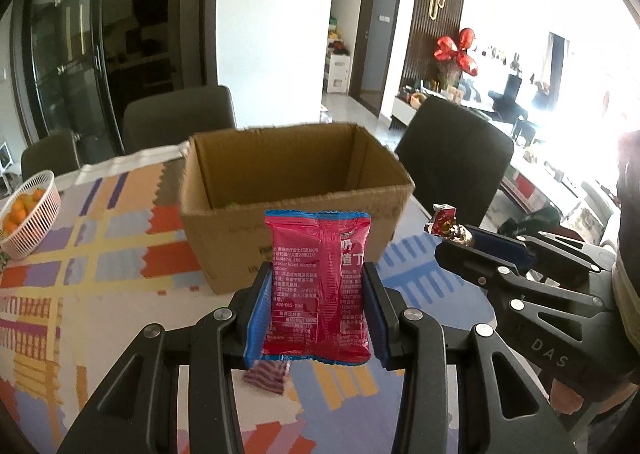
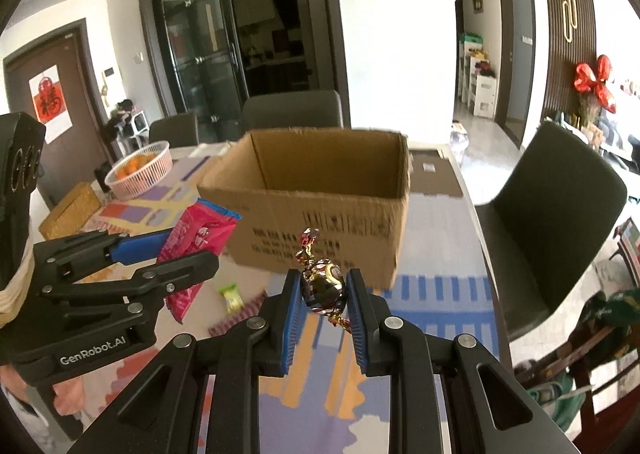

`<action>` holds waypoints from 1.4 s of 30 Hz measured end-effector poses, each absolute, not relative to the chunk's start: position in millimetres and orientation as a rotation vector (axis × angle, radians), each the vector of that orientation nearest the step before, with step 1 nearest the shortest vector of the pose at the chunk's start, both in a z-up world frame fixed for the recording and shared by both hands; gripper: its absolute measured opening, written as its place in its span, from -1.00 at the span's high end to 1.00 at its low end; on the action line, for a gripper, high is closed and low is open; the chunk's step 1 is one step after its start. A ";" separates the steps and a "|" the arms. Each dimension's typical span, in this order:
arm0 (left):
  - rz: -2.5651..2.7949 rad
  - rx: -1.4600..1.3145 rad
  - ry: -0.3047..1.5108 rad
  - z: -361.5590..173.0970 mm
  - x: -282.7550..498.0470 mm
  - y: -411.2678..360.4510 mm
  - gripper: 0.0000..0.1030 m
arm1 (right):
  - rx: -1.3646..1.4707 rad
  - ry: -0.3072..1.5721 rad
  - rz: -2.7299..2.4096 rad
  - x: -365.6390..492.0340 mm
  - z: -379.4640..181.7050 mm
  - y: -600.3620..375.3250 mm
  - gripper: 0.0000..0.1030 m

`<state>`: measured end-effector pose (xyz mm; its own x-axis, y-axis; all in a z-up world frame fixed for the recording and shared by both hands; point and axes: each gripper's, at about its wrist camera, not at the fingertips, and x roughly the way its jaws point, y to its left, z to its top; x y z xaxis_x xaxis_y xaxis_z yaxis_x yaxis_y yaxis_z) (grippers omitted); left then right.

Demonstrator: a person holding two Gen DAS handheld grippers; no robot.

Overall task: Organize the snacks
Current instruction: 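Carry the red packet and gold sweet into the box and release both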

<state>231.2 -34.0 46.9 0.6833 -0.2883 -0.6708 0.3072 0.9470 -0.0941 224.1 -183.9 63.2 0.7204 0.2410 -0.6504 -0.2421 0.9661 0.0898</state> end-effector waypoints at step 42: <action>-0.288 0.053 0.709 53.1 356.1 -5.2 -0.16 | 0.010 0.717 0.197 346.4 69.1 -157.6 0.14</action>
<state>356.1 -5.2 53.1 0.7216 -0.2423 -0.6485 0.2781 0.9593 -0.0491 346.4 -157.6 69.1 0.7360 0.1833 -0.6517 -0.1762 0.9813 0.0771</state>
